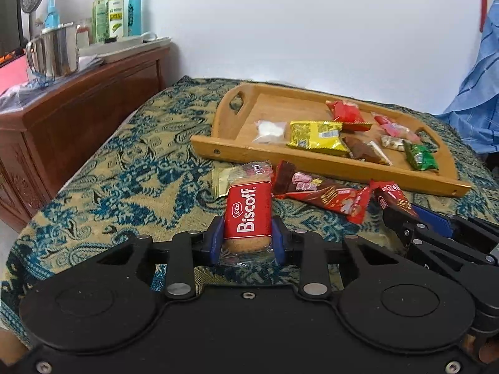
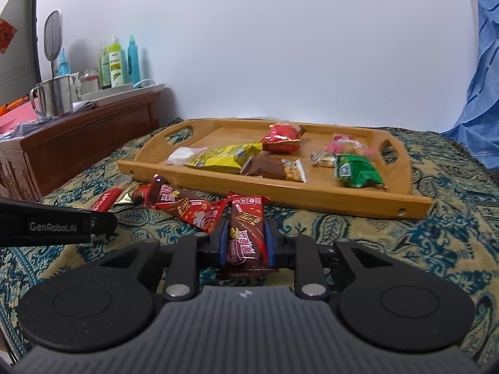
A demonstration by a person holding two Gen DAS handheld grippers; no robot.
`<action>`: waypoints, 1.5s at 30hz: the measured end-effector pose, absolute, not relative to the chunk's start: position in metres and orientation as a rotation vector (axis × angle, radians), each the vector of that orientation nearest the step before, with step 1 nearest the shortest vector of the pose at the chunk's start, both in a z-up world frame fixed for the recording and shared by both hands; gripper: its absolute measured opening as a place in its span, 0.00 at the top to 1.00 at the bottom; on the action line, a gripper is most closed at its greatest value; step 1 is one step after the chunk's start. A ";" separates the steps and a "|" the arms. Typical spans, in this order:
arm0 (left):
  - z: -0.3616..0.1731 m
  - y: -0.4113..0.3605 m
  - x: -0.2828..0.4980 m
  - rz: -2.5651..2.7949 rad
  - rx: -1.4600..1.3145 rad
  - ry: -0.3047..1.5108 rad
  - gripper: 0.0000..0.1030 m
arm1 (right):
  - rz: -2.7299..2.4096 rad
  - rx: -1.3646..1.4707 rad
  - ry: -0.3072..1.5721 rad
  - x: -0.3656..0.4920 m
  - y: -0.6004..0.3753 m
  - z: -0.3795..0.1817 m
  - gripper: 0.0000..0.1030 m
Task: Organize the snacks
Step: 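Grasp the Biscoff packet with the left gripper while the right grasps the chocolate bar, then carry the Biscoff packet and chocolate bar over the tray with both grippers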
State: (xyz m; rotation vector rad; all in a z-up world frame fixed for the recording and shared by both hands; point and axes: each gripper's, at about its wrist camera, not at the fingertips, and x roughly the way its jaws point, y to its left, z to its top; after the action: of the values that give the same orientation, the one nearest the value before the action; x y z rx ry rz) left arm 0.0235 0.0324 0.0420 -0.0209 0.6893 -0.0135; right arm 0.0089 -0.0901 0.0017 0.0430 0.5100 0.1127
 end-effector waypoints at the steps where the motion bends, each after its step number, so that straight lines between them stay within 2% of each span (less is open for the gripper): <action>1: 0.046 0.032 0.022 -0.018 -0.014 0.682 0.71 | 0.108 0.047 0.509 0.008 -0.092 0.004 0.73; 12: 0.119 0.031 0.033 -0.096 0.026 0.600 0.71 | 0.001 0.172 0.453 0.008 -0.124 0.074 0.73; 18: 0.163 0.028 0.065 -0.161 -0.015 0.554 0.71 | -0.026 0.267 0.423 0.041 -0.139 0.133 0.73; 22: 0.181 0.031 0.094 -0.184 -0.039 0.538 0.71 | -0.039 0.338 0.388 0.068 -0.149 0.152 0.73; 29: 0.159 0.034 0.148 -0.212 -0.011 0.553 0.71 | -0.027 0.455 0.346 0.116 -0.170 0.115 0.73; 34: 0.123 0.018 0.190 -0.209 0.010 0.604 0.71 | -0.049 0.527 0.435 0.156 -0.181 0.075 0.73; 45: 0.055 -0.010 0.252 -0.205 0.014 0.693 0.71 | -0.098 0.460 0.619 0.218 -0.184 0.021 0.73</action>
State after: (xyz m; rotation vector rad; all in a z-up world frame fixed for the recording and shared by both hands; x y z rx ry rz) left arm 0.2516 -0.0101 0.0555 0.0142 0.6926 -0.2051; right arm 0.2181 -0.1836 0.0206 0.4597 0.6190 -0.0983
